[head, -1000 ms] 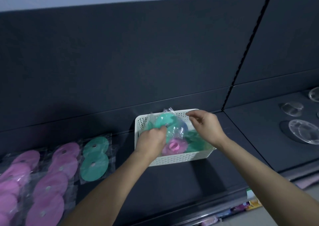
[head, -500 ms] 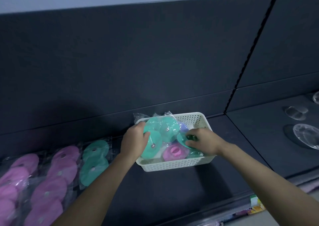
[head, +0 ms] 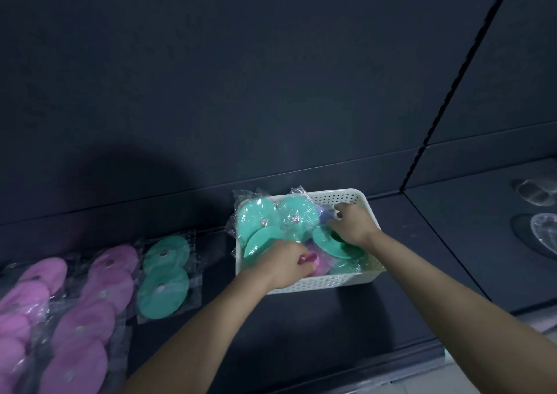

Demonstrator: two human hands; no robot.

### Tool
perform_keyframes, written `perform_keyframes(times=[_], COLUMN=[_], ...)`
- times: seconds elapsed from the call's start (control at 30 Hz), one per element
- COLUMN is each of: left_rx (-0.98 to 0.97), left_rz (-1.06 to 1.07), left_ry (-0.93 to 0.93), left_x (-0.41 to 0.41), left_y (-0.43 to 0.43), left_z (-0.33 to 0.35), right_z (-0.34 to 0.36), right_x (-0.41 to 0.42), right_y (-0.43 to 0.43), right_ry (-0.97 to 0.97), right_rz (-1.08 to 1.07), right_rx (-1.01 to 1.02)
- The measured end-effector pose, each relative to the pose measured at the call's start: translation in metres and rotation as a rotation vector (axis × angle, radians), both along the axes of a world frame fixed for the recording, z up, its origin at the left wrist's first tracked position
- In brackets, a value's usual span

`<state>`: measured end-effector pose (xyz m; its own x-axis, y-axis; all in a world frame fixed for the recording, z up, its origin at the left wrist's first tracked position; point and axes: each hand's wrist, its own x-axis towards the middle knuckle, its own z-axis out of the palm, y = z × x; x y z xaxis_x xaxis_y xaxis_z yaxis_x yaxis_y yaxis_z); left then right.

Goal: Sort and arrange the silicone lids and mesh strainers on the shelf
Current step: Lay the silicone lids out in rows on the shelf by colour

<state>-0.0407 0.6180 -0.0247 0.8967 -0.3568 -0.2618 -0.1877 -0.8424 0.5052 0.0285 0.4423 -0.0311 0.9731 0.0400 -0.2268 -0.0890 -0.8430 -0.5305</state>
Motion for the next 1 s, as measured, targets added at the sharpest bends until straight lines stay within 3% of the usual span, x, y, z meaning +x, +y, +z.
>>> perform_keyframes(times=[0.17,0.33,0.5,0.67,1.0], left_rx=[-0.136,-0.072,0.040,0.116,0.101], left_rz=[0.069,0.053,0.010,-0.002,0.042], left_ry=[0.117,0.181,0.056,0.021,0.034], left_x=[0.007,0.013,0.012,0.013,0.011], left_y=[-0.011,-0.014,-0.018,-0.013,-0.008], left_z=[-0.002,0.004,0.003,0.001,-0.005], right_z=[-0.001,0.005,0.016,0.028,0.036], right_x=[0.007,0.009,0.009,0.008,0.006], right_y=[0.004,0.004,0.005,0.002,-0.005], right_ry=[0.038,-0.009,-0.187,-0.236,-0.380], right_rz=[-0.149,-0.171,-0.242,-0.261,-0.351], right_rx=[0.191,0.276,0.491,0.746,0.843])
